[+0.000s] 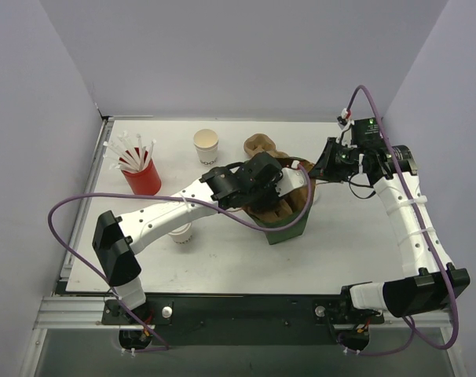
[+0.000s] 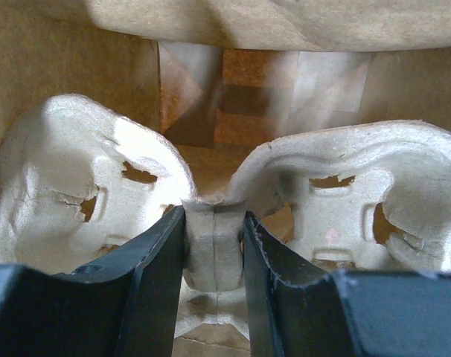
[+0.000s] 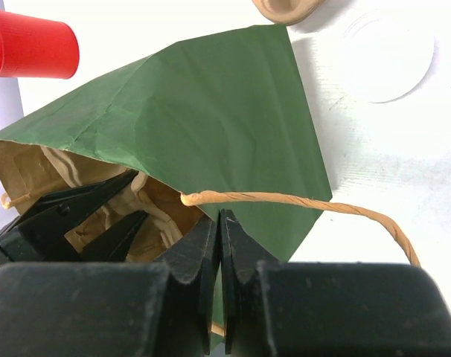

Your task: Pack the takeout coffee

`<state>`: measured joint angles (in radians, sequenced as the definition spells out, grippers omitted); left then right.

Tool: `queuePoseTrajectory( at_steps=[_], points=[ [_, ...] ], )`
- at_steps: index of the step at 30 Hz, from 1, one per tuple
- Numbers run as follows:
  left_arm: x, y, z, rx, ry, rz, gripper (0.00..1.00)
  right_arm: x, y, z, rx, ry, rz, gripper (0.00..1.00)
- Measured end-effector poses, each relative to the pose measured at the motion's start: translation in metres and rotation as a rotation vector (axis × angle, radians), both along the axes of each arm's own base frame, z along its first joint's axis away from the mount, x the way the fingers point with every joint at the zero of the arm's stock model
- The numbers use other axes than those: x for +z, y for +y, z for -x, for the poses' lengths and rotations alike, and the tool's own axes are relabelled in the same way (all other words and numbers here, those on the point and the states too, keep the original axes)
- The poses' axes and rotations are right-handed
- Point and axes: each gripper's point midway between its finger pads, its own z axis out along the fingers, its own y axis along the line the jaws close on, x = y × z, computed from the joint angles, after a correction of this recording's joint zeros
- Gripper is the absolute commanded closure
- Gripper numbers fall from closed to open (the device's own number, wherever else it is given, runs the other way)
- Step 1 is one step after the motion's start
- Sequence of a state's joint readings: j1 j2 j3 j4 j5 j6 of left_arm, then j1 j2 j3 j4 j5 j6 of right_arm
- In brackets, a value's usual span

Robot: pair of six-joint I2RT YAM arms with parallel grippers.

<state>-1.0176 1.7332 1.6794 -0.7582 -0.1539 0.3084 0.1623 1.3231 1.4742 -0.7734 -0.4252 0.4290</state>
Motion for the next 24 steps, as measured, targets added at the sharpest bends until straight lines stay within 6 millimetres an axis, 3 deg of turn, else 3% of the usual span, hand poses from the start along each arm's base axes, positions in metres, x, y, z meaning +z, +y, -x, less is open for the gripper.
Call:
queuePoseTrajectory(
  at_steps=[3,11,15,24],
  points=[
    [0.001,0.000,0.000,0.001,0.000,0.001,0.75,-0.001,0.003,0.001,0.011,0.004,-0.008,1.00],
    [0.010,0.006,0.009,-0.004,0.031,-0.025,0.75,-0.013,0.049,0.021,0.103,0.028,-0.052,1.00],
    [0.021,-0.005,0.007,-0.013,0.022,-0.005,0.74,-0.021,0.051,0.022,0.082,0.052,-0.071,1.00],
    [0.013,-0.012,0.009,-0.039,0.034,-0.007,0.74,-0.022,0.050,0.022,0.073,0.058,-0.072,1.00]
  ],
)
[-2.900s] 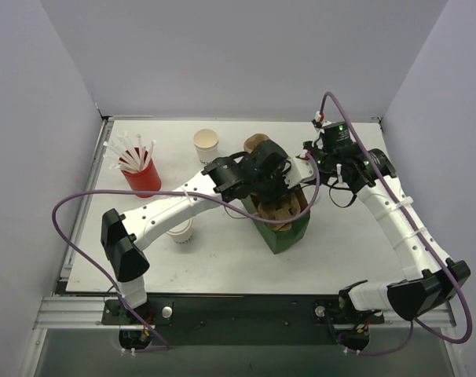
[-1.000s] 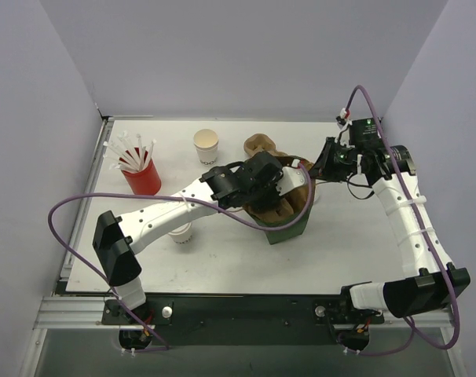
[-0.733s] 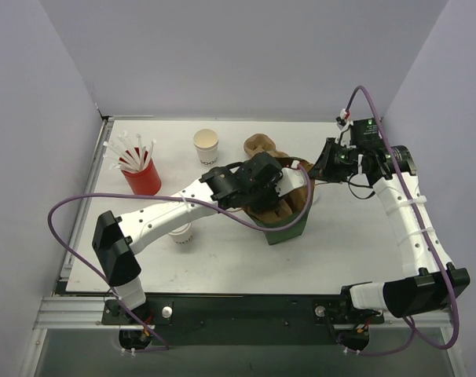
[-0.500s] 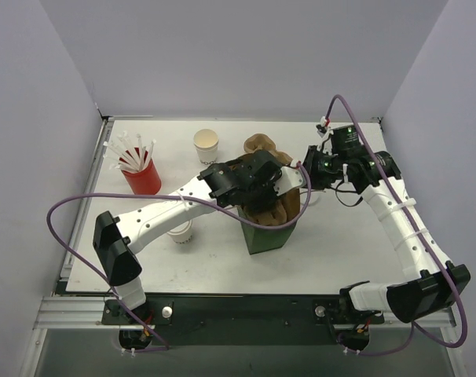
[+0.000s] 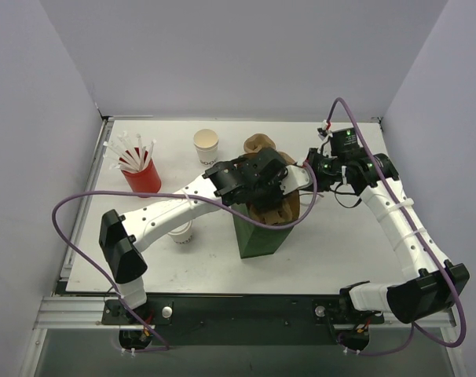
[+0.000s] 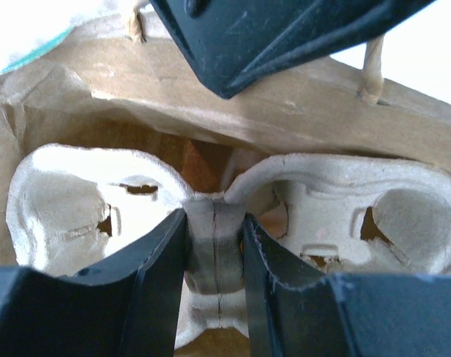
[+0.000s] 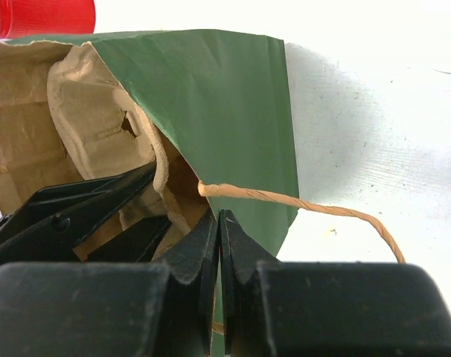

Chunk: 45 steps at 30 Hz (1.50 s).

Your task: Pack the takeout coffee

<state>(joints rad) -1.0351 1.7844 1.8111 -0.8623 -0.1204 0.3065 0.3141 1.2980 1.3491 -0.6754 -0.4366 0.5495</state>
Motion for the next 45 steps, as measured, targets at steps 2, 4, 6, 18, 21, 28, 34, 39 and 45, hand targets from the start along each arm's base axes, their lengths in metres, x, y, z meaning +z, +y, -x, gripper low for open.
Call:
queuePoseTrajectory(
  at_steps=[2,4,6,18,21,28,34,39,45],
  points=[
    [-0.002,-0.001,-0.001,-0.013,-0.009,0.004,0.74,-0.001,0.000,0.000,-0.001,0.001,0.004,1.00],
    [-0.004,-0.001,0.001,-0.033,-0.012,0.009,0.77,-0.002,0.001,0.001,0.005,0.003,0.008,1.00],
    [-0.006,0.002,0.004,-0.057,-0.016,0.009,0.77,-0.003,0.004,0.002,0.018,0.004,0.011,1.00],
    [-0.004,0.010,0.013,-0.126,-0.037,-0.007,0.76,0.012,0.012,0.004,0.116,-0.051,0.065,1.00],
    [-0.003,0.010,0.014,-0.132,-0.034,-0.002,0.76,0.013,0.013,0.005,0.141,-0.060,0.082,1.00],
    [-0.010,0.016,0.019,-0.134,-0.015,-0.021,0.76,0.004,0.019,0.008,0.208,-0.043,0.123,1.00],
    [-0.018,0.021,0.022,-0.135,-0.002,-0.034,0.76,-0.005,0.021,0.010,0.253,-0.034,0.165,1.00],
    [-0.020,0.019,0.022,-0.137,-0.006,-0.011,0.76,-0.004,0.021,0.010,0.265,-0.046,0.177,1.00],
    [-0.022,0.016,0.023,-0.133,-0.002,0.009,0.75,-0.005,0.020,0.010,0.267,-0.052,0.190,1.00]
  ],
)
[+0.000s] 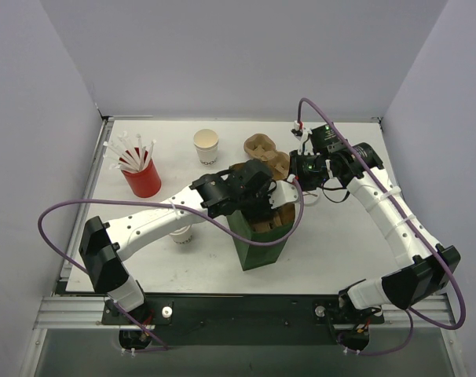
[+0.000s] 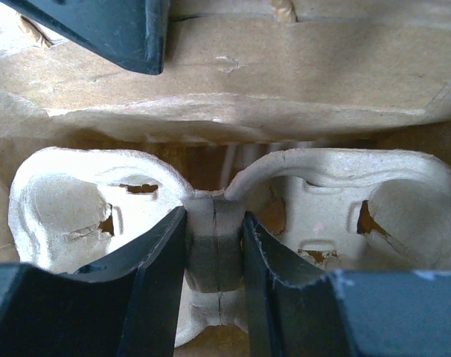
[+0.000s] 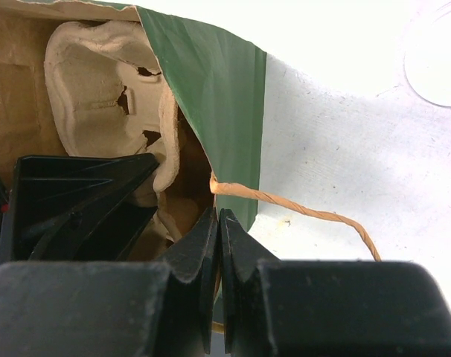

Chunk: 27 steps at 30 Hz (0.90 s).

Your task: Pack the takeout coffee

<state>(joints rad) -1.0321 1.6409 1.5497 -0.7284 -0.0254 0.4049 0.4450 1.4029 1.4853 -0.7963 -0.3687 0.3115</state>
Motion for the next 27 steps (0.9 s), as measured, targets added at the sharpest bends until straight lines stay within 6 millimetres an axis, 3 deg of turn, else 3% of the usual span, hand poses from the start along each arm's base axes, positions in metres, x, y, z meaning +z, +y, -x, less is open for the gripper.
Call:
queuePoseTrajectory(
  at_steps=[12,27],
  points=[
    [0.0000,0.0001,-0.0001,0.002,0.000,0.001,0.70,-0.0001,-0.0004,-0.0002,-0.002,-0.002,0.003,1.00],
    [0.0023,0.0025,-0.0004,0.007,-0.004,-0.007,0.28,0.0003,0.0004,-0.0002,-0.010,0.001,-0.001,1.00]
  ],
)
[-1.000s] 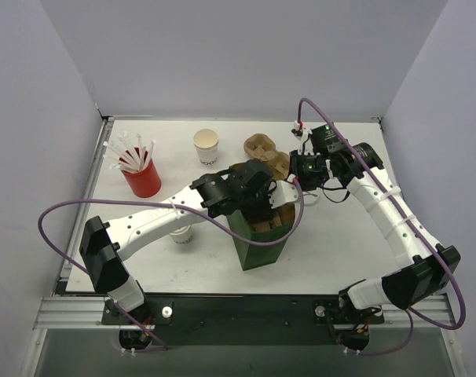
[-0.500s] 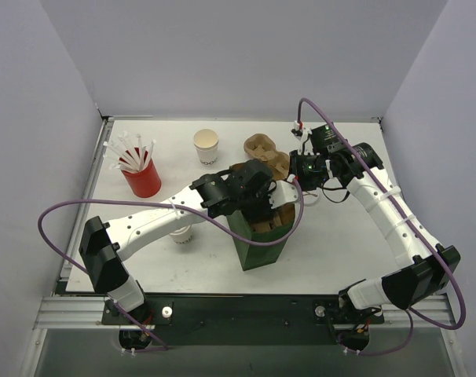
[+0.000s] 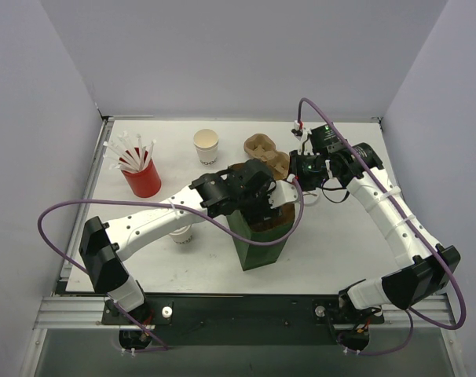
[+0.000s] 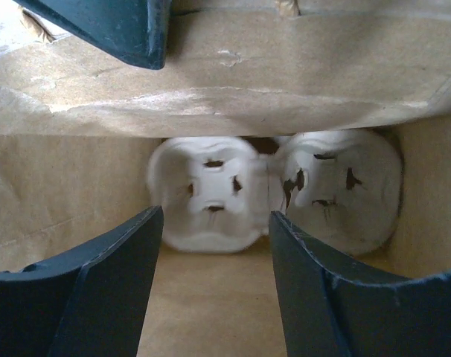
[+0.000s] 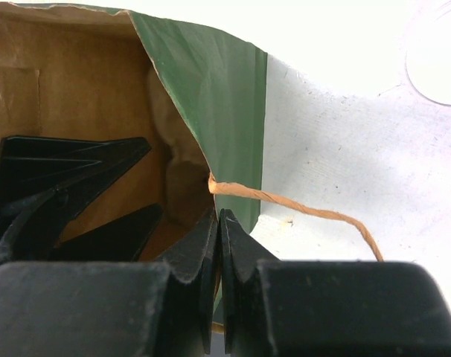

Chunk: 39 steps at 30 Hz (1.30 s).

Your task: Pack the takeout coffee

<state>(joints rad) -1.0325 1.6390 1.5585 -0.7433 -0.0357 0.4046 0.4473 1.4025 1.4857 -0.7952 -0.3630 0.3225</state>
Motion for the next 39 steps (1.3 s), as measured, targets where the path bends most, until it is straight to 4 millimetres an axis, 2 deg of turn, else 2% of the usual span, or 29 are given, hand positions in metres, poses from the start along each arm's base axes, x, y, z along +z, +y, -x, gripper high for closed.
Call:
queuePoseTrajectory(
  at_steps=[7,15,23,39],
  points=[
    [0.002,0.005,0.001,0.007,0.003,-0.019,0.20,0.000,0.002,0.000,-0.019,0.008,-0.008,1.00],
    [0.010,0.010,0.003,0.010,0.006,-0.033,0.19,0.002,0.006,0.001,-0.041,0.004,-0.011,1.00],
    [0.040,-0.001,0.000,0.029,-0.026,0.043,0.19,0.006,0.025,0.010,-0.021,0.009,-0.044,1.00],
    [0.082,0.001,-0.003,0.106,-0.040,0.114,0.24,0.005,0.023,0.007,-0.073,0.015,-0.038,1.00]
  ],
)
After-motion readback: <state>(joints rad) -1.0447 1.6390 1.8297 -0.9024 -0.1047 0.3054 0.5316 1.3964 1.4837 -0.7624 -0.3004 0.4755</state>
